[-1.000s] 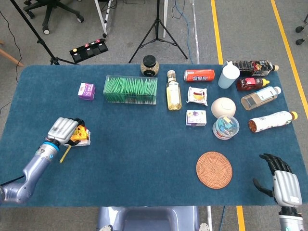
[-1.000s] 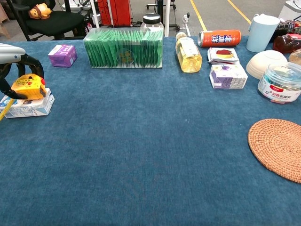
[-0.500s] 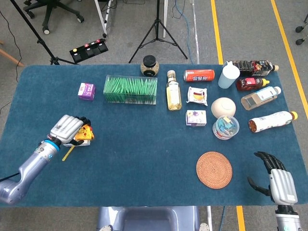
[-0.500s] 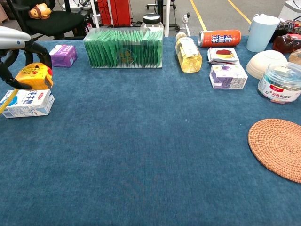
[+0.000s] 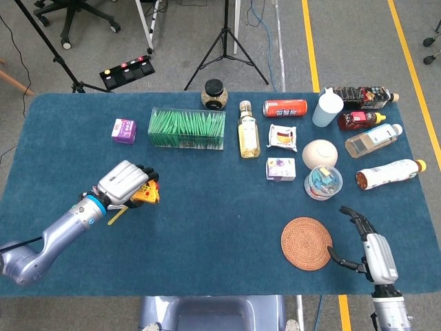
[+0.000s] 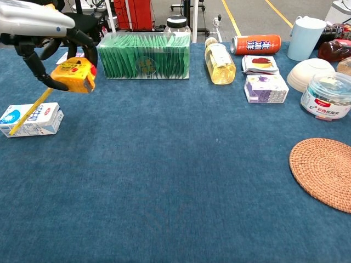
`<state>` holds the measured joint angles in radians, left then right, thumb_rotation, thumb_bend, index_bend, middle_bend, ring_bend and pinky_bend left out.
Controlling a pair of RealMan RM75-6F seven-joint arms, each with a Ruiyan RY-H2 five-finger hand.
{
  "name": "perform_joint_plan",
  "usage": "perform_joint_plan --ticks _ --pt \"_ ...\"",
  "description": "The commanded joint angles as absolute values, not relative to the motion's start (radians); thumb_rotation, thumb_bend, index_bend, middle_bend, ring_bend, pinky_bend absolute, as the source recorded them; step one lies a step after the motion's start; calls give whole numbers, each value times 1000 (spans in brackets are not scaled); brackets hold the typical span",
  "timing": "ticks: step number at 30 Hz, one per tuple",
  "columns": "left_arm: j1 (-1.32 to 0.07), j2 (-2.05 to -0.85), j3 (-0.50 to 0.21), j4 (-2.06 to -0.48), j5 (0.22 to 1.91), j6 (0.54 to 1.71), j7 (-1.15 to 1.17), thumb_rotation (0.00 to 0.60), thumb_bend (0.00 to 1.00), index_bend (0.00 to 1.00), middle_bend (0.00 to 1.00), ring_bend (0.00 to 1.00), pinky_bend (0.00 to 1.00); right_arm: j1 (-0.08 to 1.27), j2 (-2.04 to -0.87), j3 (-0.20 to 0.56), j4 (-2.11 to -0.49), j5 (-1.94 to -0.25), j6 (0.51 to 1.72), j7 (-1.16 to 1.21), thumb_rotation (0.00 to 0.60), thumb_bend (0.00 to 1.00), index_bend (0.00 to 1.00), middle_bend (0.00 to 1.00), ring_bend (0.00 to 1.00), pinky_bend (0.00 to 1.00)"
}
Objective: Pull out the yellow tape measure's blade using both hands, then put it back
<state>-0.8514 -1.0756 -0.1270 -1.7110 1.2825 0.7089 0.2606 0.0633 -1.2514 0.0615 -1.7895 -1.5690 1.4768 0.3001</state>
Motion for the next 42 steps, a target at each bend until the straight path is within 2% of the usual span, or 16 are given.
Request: perform_joint_plan --ticks 1,13,24,33,42 --pt "-877 -1073 -138 -1728 1267 688 276 600 327 544 413 409 592 91 -1276 70 -1811 -1565 1444 319 584 292 112 185 164 223" --pt "-982 -1102 -175 -1758 1138 627 314 600 327 554 425 417 592 190 -1358 132 -1850 -1499 1337 374 587 293 75 161 159 222" --pt "-1081 -1106 -180 -1782 989 627 404 600 327 560 433 423 593 284 -1469 213 -1820 -1406 1265 400 588 292 29 125 137 208" --pt "-1185 -1134 -162 -1787 834 635 481 600 327 562 441 429 592 338 -1578 268 -1757 -1340 1274 310 585 292 0 85 97 179" --pt "-1309 -1181 -143 -1777 675 664 557 600 327 562 441 429 593 384 -1664 288 -1731 -1278 1264 206 584 293 0 49 69 147"
